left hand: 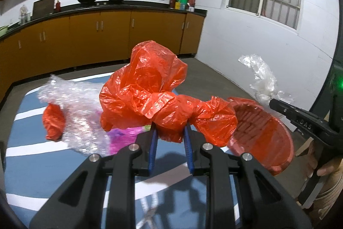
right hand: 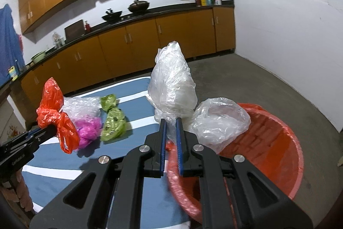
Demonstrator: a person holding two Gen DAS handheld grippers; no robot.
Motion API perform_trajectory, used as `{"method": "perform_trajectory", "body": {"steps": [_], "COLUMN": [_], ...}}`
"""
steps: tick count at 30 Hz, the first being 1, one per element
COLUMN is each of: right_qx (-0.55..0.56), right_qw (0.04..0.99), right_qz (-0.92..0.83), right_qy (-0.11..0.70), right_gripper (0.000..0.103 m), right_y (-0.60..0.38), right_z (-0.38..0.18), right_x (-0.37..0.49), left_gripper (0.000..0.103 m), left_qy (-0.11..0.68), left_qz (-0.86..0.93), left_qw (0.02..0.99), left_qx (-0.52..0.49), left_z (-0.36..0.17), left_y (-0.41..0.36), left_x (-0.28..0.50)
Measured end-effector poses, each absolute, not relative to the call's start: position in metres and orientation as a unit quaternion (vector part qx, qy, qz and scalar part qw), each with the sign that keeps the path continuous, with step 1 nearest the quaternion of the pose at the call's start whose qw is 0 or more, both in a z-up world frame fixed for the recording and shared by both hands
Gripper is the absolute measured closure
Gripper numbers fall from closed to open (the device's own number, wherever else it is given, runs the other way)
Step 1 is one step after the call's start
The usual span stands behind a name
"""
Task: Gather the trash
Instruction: 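Carry both bags over the basket and open both grippers to drop them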
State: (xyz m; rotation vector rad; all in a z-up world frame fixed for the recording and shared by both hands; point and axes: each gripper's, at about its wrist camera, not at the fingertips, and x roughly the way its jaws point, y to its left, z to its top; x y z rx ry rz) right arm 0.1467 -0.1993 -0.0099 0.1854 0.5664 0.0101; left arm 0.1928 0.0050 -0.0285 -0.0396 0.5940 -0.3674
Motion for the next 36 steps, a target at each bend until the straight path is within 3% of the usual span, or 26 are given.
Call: {"method": "perform_trajectory", "body": {"steps": [36], "right_qx": [0.207], "right_qw": [0.932], "right_qz": [-0.101], "right_qy": [0.279], "right_gripper": [0.094], "right_y": [-0.304], "right_z": [-0.032], "right_x": [0.119], "left_gripper": [0.080], "left_qy": [0.330], "left_qz": [-0.335], "left_qw": [0.882], "left_qx": [0.028], "left_z": [-0.067], "left_y": [-0.178], "left_x": [0.224]}}
